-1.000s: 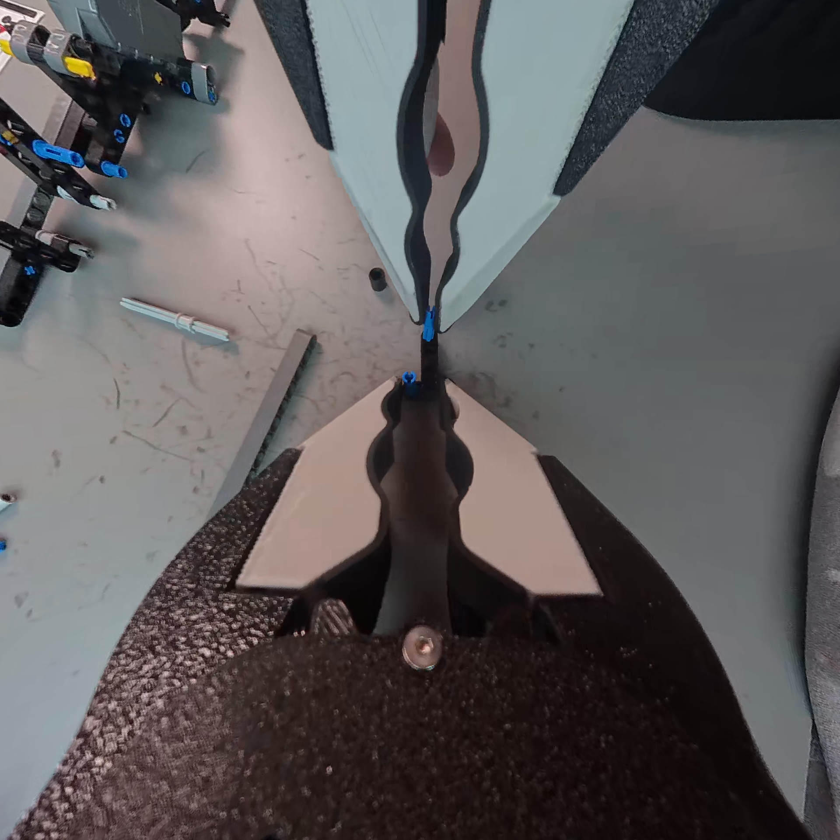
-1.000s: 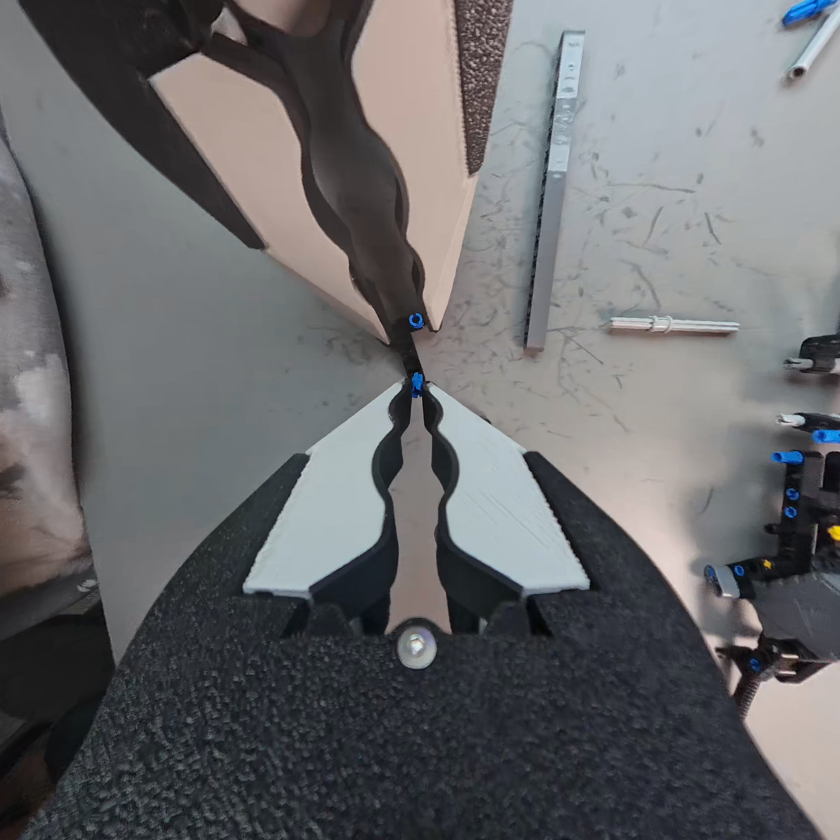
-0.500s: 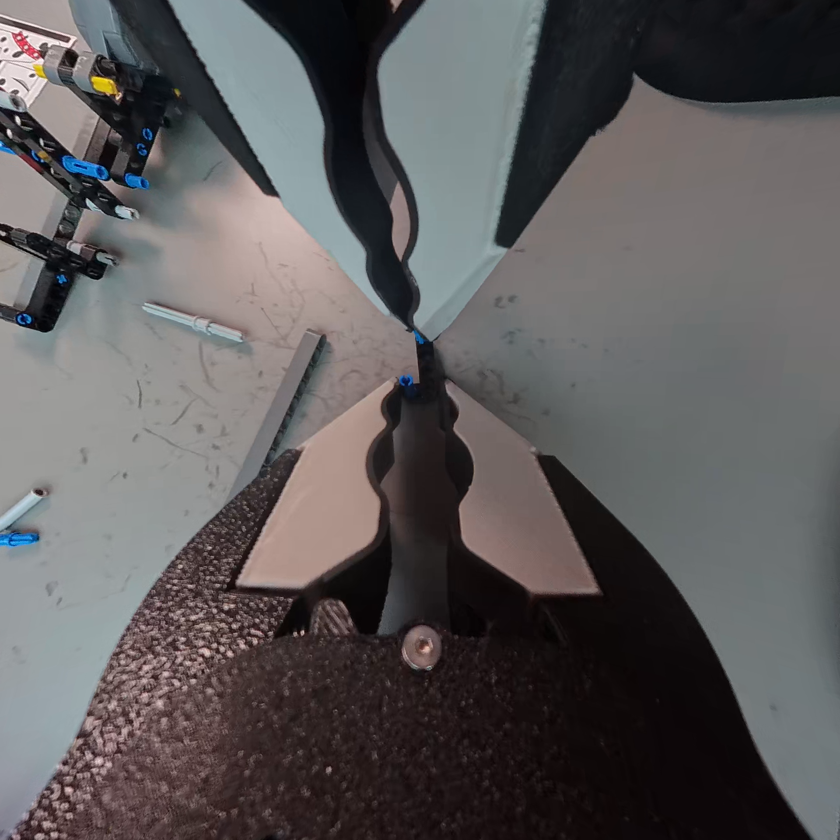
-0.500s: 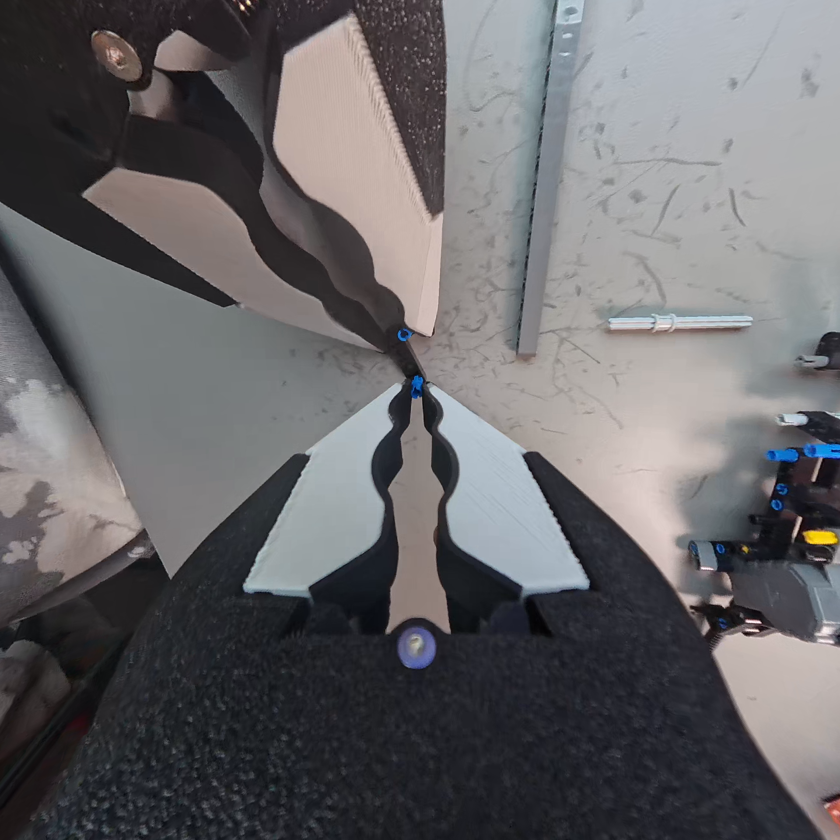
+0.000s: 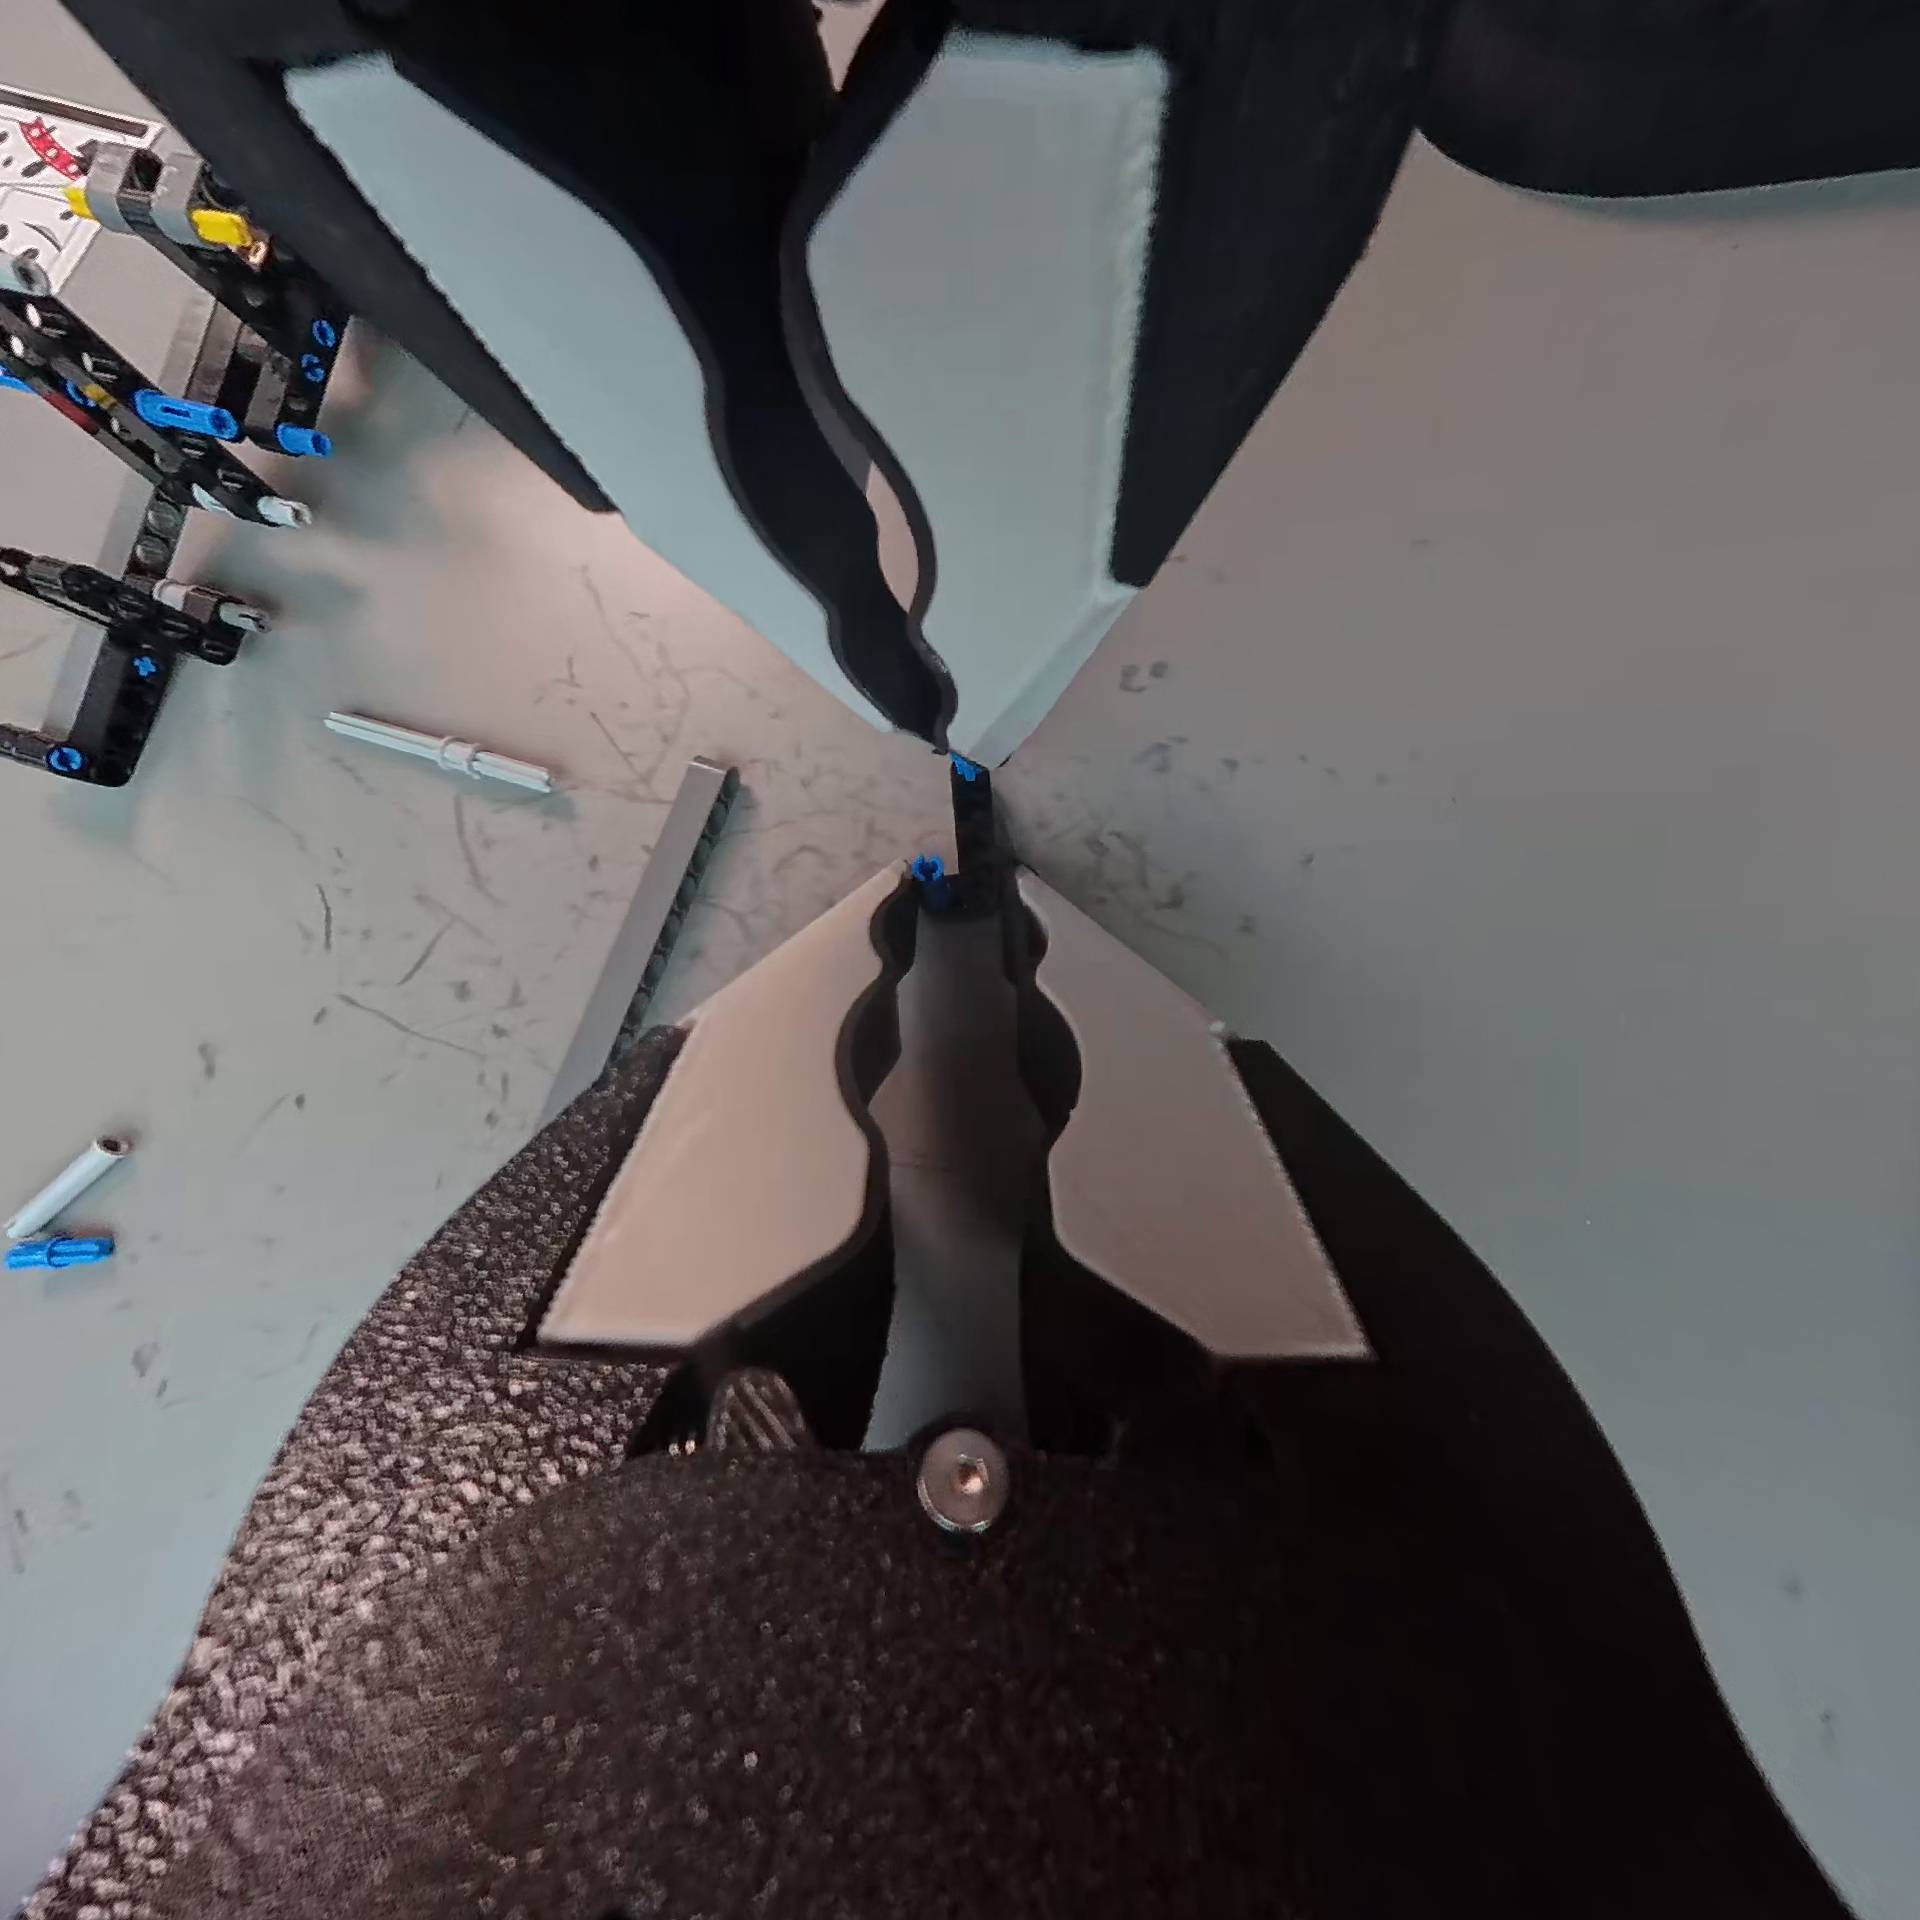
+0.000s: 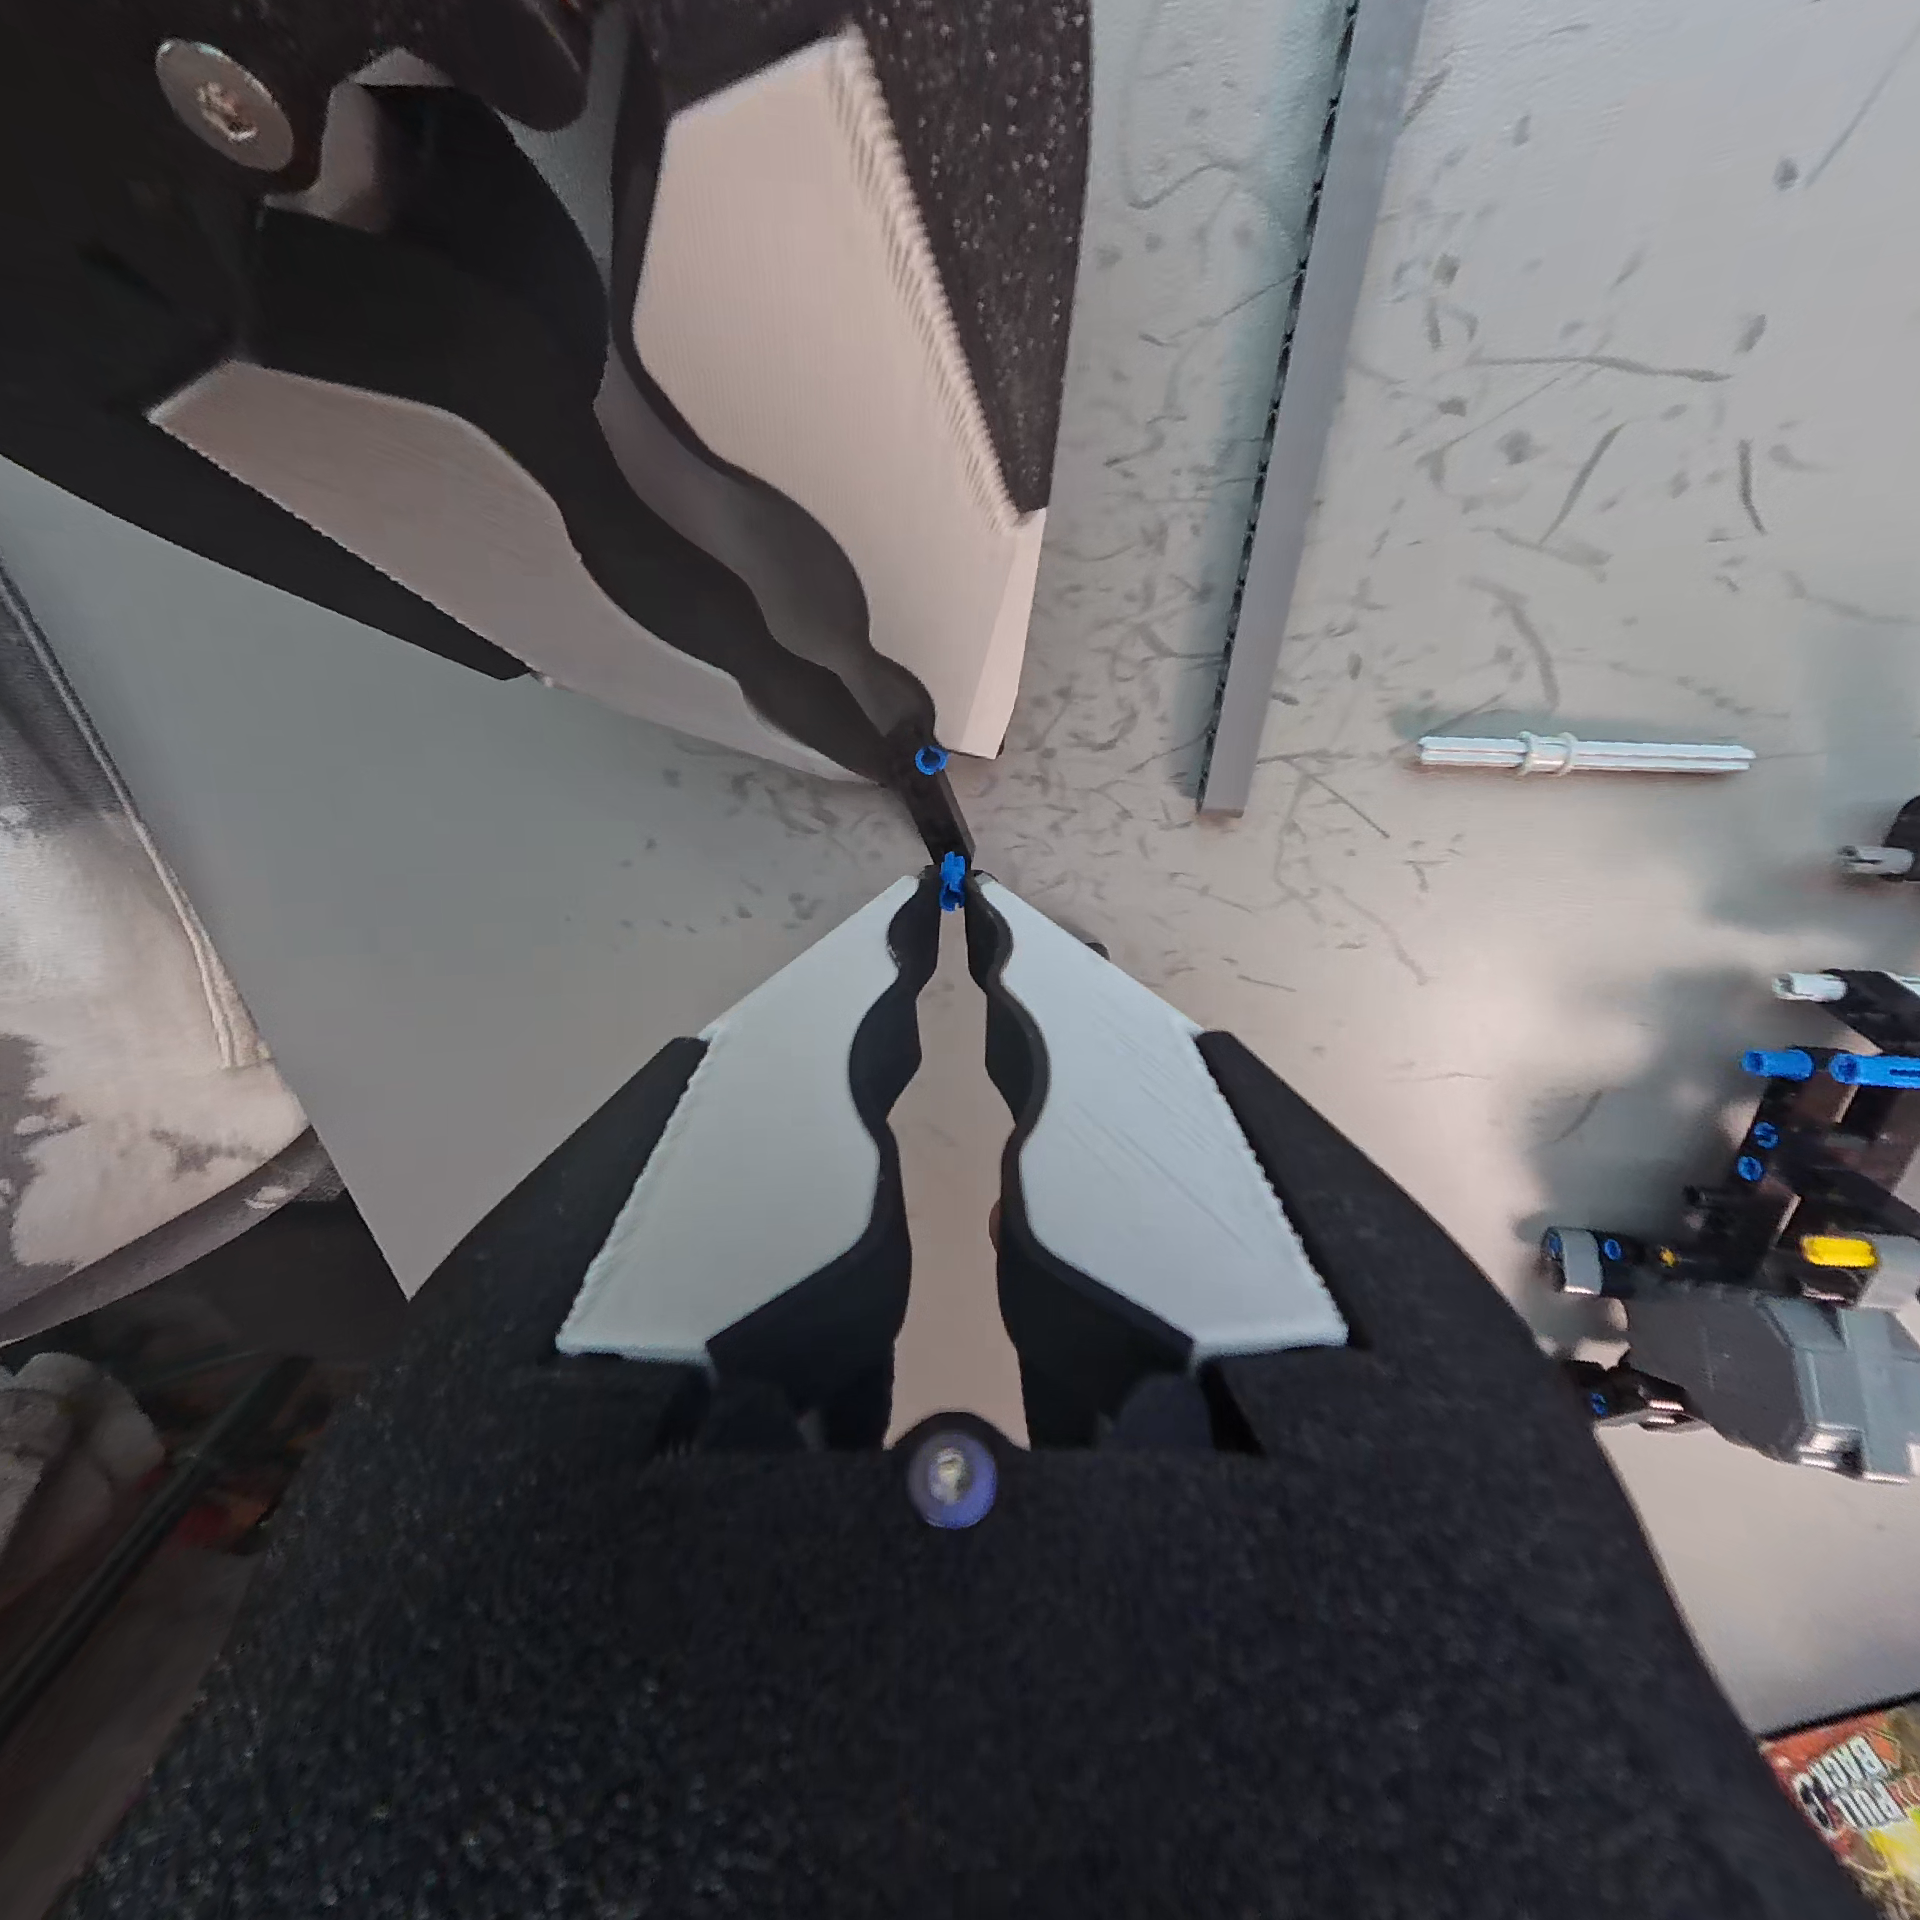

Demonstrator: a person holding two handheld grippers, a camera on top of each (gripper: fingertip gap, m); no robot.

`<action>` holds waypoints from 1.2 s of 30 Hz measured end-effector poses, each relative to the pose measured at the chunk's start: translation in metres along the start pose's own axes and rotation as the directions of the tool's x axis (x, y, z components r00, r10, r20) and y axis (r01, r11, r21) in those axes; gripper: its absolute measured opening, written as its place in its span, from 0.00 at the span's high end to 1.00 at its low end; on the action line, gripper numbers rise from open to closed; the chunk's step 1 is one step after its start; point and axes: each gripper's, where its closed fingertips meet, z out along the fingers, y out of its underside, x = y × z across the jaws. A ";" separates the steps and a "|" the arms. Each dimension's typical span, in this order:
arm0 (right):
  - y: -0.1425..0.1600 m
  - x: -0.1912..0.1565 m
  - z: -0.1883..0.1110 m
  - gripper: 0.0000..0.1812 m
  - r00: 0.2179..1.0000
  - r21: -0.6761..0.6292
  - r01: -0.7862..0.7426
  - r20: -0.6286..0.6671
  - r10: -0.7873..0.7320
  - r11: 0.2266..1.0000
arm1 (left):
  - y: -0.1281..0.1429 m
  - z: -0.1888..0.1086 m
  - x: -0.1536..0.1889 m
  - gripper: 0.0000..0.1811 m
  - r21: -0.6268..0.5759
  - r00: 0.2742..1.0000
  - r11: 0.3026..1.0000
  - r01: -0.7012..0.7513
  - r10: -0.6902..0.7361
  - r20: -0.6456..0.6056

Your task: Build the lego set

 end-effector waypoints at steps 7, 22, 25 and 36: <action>-0.001 0.000 0.006 0.98 1.000 -0.026 0.019 -0.023 -0.020 0.999 | 0.000 0.000 0.002 0.90 0.000 1.000 1.000 -0.022 0.022 -0.002; -0.007 0.000 -0.014 0.94 0.992 0.342 0.081 -0.114 -0.044 0.936 | 0.001 0.000 0.005 0.89 0.009 0.999 1.000 -0.030 0.030 -0.045; -0.002 -0.002 -0.004 0.98 0.996 0.330 0.060 -0.084 -0.034 0.942 | 0.001 0.000 0.005 0.89 0.011 0.999 1.000 -0.027 0.027 -0.047; -0.001 -0.001 -0.002 1.00 0.998 0.251 0.042 -0.055 -0.029 0.967 | 0.001 0.000 0.005 0.89 0.020 0.998 1.000 -0.022 0.023 -0.055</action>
